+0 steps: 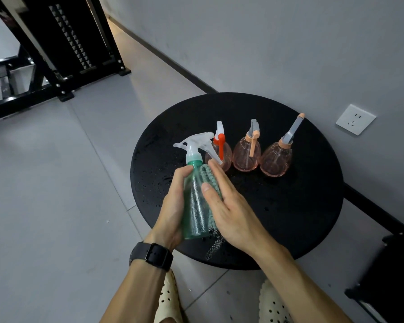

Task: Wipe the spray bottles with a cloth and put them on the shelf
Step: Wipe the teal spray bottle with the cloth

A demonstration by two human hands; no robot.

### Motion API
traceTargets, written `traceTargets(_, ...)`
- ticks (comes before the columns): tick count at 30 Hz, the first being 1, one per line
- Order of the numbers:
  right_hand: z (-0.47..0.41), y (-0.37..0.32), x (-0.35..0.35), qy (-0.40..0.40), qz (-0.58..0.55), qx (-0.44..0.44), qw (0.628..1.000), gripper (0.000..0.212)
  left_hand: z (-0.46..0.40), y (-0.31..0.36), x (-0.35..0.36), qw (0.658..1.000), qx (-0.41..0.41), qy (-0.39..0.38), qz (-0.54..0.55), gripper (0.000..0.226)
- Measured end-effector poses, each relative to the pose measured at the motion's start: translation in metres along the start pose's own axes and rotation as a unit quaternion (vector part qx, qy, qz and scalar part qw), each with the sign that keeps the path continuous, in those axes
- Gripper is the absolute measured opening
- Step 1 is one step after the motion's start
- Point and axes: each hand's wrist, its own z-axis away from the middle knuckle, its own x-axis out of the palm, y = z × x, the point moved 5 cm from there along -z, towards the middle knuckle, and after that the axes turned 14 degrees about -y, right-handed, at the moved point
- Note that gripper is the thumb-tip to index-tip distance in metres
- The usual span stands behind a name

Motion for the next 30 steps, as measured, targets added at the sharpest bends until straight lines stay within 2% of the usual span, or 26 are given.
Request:
traceTargets(4, -0.001, -0.001, -0.003, 0.029, 0.046, -0.012, 0.998, 0.054, 0.0, -0.003, 0.002, 0.999, -0.019, 0.007, -0.026, 0.048)
traceTargets(7, -0.002, 0.0, -0.005, 0.054, 0.099, -0.029, 0.993, 0.052, -0.001, -0.007, 0.004, 1.0, -0.021, 0.013, -0.013, 0.043)
traceTargets(10, -0.001, 0.002, -0.005, 0.068, 0.102, -0.04, 0.992, 0.051, -0.003, -0.007, 0.006, 1.0, -0.01, 0.004, -0.021, 0.039)
traceTargets(14, 0.002, 0.001, -0.008, 0.112, 0.08, -0.07, 0.988, 0.048, -0.003, -0.001, 0.006, 0.997, 0.013, 0.041, -0.07, 0.049)
traceTargets(18, 0.008, -0.007, -0.011, 0.198, 0.086, -0.123, 0.969, 0.046, -0.003, 0.0, 0.001, 0.991, 0.015, 0.068, -0.117, 0.039)
traceTargets(21, 0.011, -0.014, -0.02, 0.253, 0.178, -0.166, 0.936, 0.047, -0.001, 0.001, 0.004, 0.974, 0.026, 0.066, -0.213, 0.022)
traceTargets(24, 0.007, -0.011, -0.029, 0.238, 0.252, -0.173, 0.922, 0.048, 0.002, -0.001, 0.011, 0.961, 0.017, 0.052, -0.271, 0.019)
traceTargets(30, -0.007, 0.014, -0.034, 0.154, 0.281, -0.135, 0.937, 0.047, 0.003, -0.005, 0.017, 0.952, 0.012, 0.023, -0.304, 0.022)
